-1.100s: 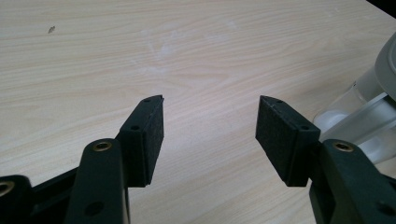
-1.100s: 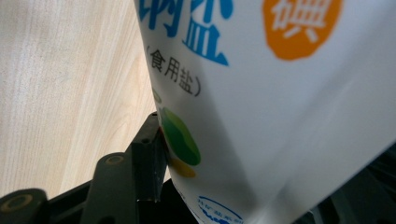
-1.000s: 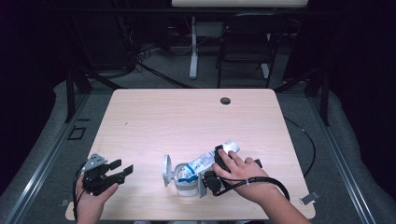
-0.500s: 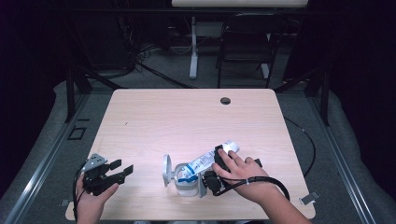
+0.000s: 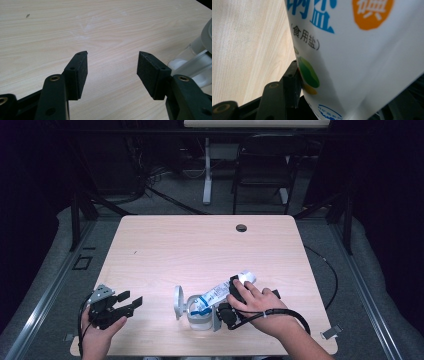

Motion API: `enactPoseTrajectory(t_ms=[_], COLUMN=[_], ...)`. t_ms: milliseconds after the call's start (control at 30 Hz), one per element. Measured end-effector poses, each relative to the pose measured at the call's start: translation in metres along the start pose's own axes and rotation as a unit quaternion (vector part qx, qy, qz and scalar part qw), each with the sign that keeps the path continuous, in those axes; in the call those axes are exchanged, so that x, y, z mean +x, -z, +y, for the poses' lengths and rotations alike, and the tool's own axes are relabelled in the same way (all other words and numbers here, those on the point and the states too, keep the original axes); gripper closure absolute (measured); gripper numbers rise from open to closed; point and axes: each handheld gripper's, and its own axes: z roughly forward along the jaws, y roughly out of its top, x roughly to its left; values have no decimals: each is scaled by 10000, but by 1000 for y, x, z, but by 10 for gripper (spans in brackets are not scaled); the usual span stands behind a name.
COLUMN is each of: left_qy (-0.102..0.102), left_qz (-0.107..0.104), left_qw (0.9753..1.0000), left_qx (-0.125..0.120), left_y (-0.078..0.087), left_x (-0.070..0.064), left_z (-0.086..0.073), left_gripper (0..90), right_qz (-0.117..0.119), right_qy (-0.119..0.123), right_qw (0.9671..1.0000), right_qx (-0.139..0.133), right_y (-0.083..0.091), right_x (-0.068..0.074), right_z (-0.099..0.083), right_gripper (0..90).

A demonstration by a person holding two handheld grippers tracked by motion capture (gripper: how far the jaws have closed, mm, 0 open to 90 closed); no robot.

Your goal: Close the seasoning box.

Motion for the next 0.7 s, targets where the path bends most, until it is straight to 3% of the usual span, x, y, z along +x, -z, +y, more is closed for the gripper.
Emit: enactPoseTrajectory(t_ms=[700], left_qy=[15], left_qz=[-1], left_qw=[10000], left_qx=[-18], left_y=[0], left_x=[0], left_z=[0], left_gripper=[425], right_qz=[-13], right_qy=[80], right_qw=[10000], right_qx=[13], right_y=[0], right_x=[-2], right_z=[1], right_gripper=[444])
